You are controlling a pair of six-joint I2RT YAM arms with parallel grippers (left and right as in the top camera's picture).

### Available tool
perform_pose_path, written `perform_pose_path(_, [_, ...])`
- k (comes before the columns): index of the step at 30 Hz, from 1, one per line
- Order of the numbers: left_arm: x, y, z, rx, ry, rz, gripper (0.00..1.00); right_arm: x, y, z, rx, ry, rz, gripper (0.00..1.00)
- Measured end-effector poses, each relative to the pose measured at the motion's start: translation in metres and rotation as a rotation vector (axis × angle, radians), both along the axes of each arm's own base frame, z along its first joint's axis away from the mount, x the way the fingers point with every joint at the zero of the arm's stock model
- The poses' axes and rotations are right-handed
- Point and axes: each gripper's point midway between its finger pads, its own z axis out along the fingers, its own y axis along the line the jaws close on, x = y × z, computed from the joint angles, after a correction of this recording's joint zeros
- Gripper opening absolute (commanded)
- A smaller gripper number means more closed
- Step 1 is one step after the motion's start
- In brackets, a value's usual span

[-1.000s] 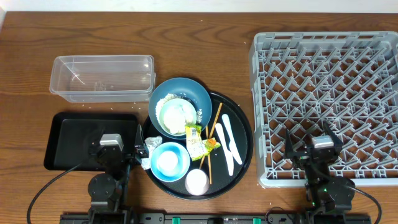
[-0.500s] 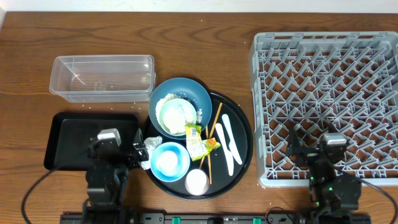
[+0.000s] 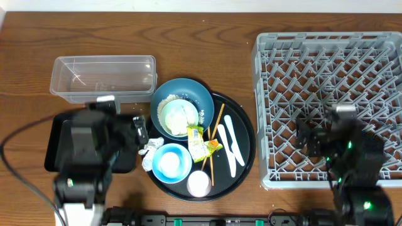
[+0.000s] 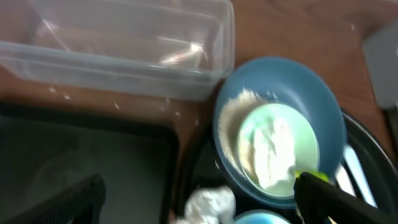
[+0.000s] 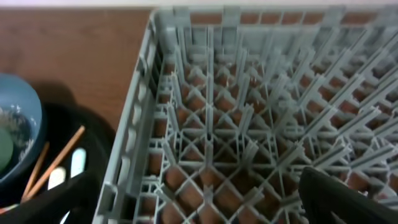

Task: Sort waste into correct bins and load items into the dishwasher rack
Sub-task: 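Reach the left gripper to the white tissue on the green bowl and grasp it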

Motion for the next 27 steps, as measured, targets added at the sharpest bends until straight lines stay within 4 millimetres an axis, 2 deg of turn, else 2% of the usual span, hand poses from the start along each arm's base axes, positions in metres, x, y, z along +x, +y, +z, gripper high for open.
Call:
perform_pose_path(5, [-0.004, -0.011, 0.006, -0.026, 0.270, -0.067, 0.98, 0.009, 0.000, -0.001, -0.005, 0.167, 0.005, 0.99])
perform_pose_path(9, [0.000, -0.013, 0.009, -0.026, 0.394, -0.085, 0.98, 0.020, 0.000, -0.007, -0.009, 0.234, 0.010, 0.99])
perform_pose_path(14, [0.002, -0.013, -0.007, -0.026, 0.494, -0.087, 0.98, 0.015, 0.001, -0.024, -0.004, 0.322, 0.015, 0.99])
perform_pose_path(17, [0.007, -0.013, -0.013, -0.029, 0.514, -0.088, 0.98, 0.012, 0.001, -0.026, -0.002, 0.335, 0.017, 0.99])
perform_pose_path(23, [0.032, -0.023, -0.012, -0.080, 0.444, -0.097, 0.98, 0.012, 0.002, -0.026, 0.001, 0.336, 0.020, 0.99])
perform_pose_path(27, [0.046, -0.042, -0.019, -0.091, 0.432, -0.142, 0.98, 0.012, 0.002, -0.026, 0.003, 0.335, 0.021, 0.99])
